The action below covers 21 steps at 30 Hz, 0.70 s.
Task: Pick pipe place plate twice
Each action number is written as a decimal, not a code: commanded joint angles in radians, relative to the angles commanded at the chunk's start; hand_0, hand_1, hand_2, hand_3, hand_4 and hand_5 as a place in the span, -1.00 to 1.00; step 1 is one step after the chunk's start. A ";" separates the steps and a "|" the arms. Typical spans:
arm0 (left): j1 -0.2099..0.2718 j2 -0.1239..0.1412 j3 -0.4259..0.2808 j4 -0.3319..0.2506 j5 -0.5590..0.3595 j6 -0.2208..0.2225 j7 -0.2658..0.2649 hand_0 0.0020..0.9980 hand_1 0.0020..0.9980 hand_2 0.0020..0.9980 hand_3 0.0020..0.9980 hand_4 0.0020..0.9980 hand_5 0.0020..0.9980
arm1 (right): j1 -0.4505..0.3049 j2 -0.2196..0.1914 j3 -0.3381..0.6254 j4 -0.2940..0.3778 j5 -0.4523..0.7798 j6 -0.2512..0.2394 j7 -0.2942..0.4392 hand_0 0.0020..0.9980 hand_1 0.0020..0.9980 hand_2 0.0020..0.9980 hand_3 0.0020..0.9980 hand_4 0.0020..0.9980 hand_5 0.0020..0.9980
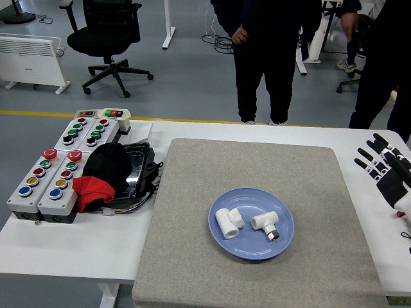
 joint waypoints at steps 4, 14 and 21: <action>0.000 0.000 0.000 0.000 0.000 0.001 0.000 0.46 0.49 0.41 0.30 -0.18 1.00 | 0.000 0.000 0.001 -0.001 0.001 0.001 0.001 0.70 0.62 0.81 0.73 0.17 0.08; 0.000 -0.001 0.000 0.000 0.001 0.001 0.000 0.46 0.49 0.41 0.30 -0.18 1.00 | 0.002 -0.003 0.005 -0.001 0.005 -0.004 0.011 0.70 0.62 0.81 0.73 0.17 0.09; 0.003 -0.001 -0.002 -0.001 0.006 0.001 0.001 0.46 0.49 0.41 0.30 -0.18 1.00 | -0.001 -0.003 0.003 -0.003 0.008 -0.008 0.018 0.70 0.62 0.81 0.73 0.17 0.10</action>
